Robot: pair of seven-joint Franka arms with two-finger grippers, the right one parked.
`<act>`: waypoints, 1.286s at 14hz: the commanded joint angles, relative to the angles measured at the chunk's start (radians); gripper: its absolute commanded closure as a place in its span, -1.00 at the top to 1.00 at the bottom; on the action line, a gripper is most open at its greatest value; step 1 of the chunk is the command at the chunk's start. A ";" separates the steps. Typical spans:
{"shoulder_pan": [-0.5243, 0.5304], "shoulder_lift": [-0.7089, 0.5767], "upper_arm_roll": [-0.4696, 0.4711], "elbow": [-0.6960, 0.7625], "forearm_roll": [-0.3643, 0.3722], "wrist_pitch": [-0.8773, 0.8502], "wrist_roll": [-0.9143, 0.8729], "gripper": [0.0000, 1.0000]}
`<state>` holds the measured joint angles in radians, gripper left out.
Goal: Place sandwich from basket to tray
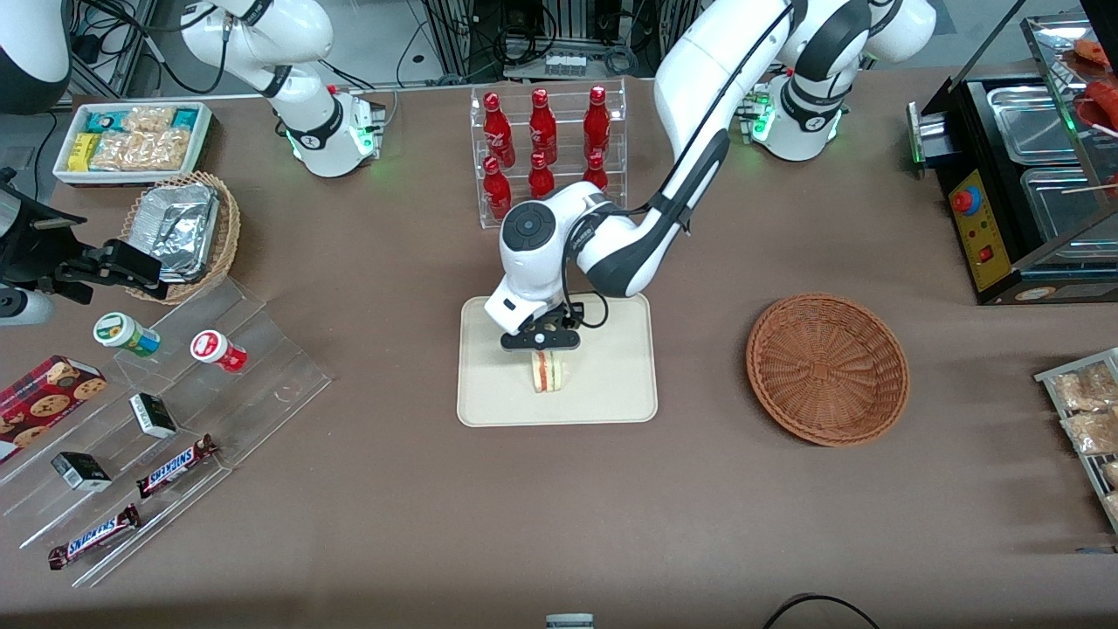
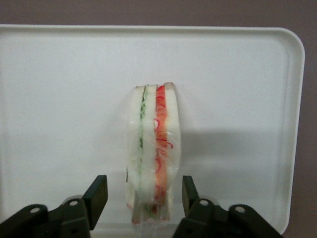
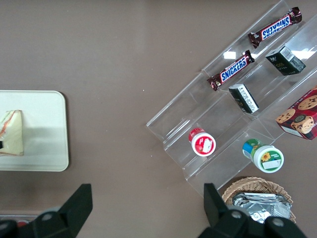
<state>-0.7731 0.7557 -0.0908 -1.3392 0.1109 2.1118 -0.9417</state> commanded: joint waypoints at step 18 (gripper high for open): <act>0.675 -0.756 0.006 -0.311 -0.094 -0.578 0.711 0.98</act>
<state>-0.1461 0.0865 -0.0720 -1.5619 0.0383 1.5300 -0.3317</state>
